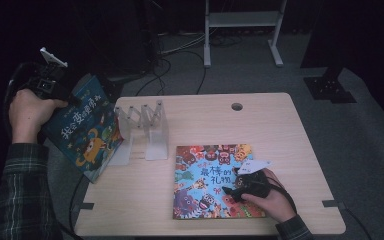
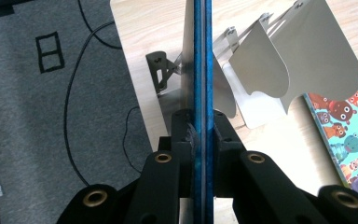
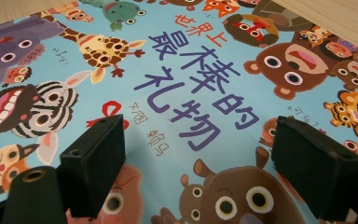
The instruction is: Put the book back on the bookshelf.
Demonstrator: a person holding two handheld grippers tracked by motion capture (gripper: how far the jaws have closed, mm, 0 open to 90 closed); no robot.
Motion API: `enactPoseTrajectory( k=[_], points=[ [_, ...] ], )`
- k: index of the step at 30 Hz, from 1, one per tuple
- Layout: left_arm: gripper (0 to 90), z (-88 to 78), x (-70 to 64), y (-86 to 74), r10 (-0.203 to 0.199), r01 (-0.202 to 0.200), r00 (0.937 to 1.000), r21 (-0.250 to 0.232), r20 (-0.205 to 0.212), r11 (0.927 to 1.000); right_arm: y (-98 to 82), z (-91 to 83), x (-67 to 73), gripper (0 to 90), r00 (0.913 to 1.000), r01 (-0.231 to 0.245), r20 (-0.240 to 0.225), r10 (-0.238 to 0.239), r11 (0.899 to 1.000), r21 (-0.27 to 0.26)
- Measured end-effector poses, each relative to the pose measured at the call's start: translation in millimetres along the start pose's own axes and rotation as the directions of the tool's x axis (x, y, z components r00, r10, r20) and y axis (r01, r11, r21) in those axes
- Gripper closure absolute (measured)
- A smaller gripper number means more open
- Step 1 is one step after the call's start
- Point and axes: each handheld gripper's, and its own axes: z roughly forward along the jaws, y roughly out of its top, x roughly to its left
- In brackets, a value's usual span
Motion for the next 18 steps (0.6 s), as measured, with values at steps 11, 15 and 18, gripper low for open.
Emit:
enactPoseTrajectory(
  k=[11,15,18],
  points=[
    [82.3,9.6,5.4,3.6,-0.019,0.019,0.9998,-0.005,-0.003,0.9998,-0.2,-0.1,0.5,16.6,1.0,-0.004,0.001,0.004,1.0,-0.001],
    [81.8,8.2,7.4,1.1,-0.016,0.016,0.9999,-0.003,0.007,0.9999,-0.3,-0.1,0.6,16.7,1.0,-0.005,0.002,0.005,1.0,-0.002],
    [79.8,6.8,7.6,-0.5,-0.011,0.011,0.9999,-0.008,0.012,0.9999,-0.4,-0.3,0.4,16.6,1.0,-0.005,0.001,0.005,1.0,-0.001]
  ],
)
